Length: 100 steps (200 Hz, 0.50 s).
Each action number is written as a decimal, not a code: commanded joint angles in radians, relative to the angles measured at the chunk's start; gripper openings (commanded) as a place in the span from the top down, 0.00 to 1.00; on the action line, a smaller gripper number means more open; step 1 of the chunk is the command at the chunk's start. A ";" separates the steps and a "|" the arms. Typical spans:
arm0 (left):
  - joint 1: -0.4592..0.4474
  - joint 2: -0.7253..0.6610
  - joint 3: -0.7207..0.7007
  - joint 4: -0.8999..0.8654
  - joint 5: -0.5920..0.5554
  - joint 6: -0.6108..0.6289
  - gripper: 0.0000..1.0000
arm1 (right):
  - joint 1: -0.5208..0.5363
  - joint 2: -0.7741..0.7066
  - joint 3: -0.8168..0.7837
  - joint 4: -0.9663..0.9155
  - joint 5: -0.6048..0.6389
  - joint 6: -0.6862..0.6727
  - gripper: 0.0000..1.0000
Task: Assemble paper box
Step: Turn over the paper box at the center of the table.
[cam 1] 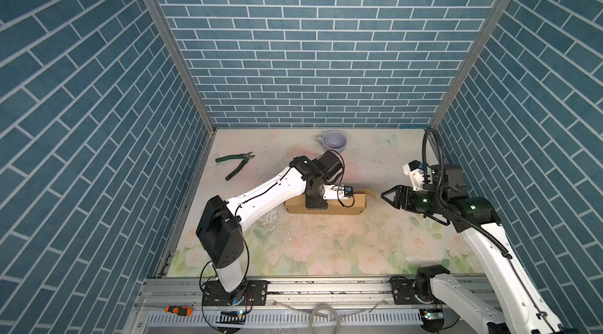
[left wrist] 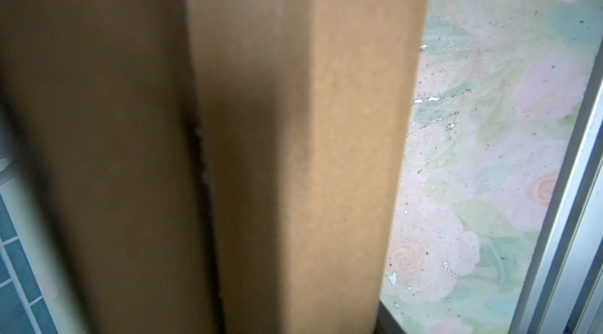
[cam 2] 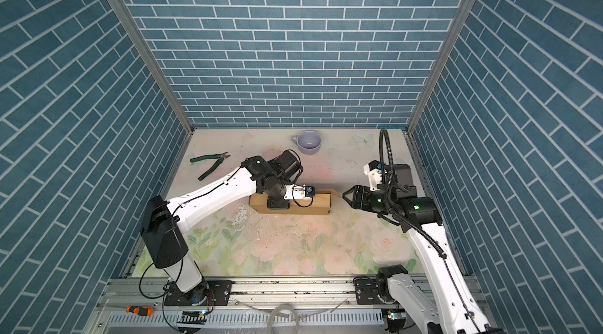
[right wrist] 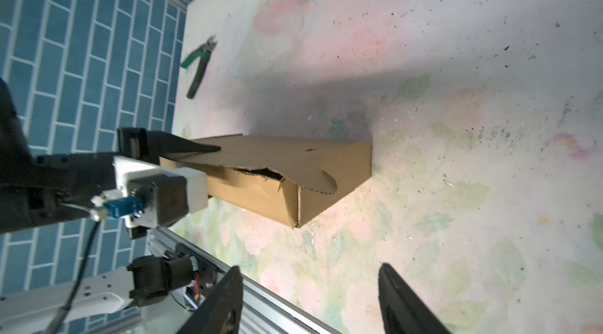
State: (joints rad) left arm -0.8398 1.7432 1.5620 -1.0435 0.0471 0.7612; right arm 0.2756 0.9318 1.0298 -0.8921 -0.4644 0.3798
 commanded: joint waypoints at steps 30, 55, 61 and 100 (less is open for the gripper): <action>0.021 0.049 -0.018 -0.048 0.043 0.050 0.46 | 0.100 0.172 0.127 -0.028 0.165 -0.264 0.47; 0.043 0.070 0.014 -0.060 0.064 0.062 0.46 | 0.138 0.256 0.165 -0.030 0.145 -0.337 0.56; 0.046 0.077 0.028 -0.066 0.066 0.064 0.46 | 0.146 0.270 0.172 -0.028 0.145 -0.349 0.56; 0.059 0.097 0.066 -0.078 0.091 0.081 0.46 | 0.169 0.335 0.198 -0.004 0.180 -0.387 0.62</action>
State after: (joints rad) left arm -0.7921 1.7988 1.6306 -1.0657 0.1017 0.8196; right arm 0.4351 1.2434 1.1721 -0.9005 -0.3225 0.0887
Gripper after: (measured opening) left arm 0.538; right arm 0.408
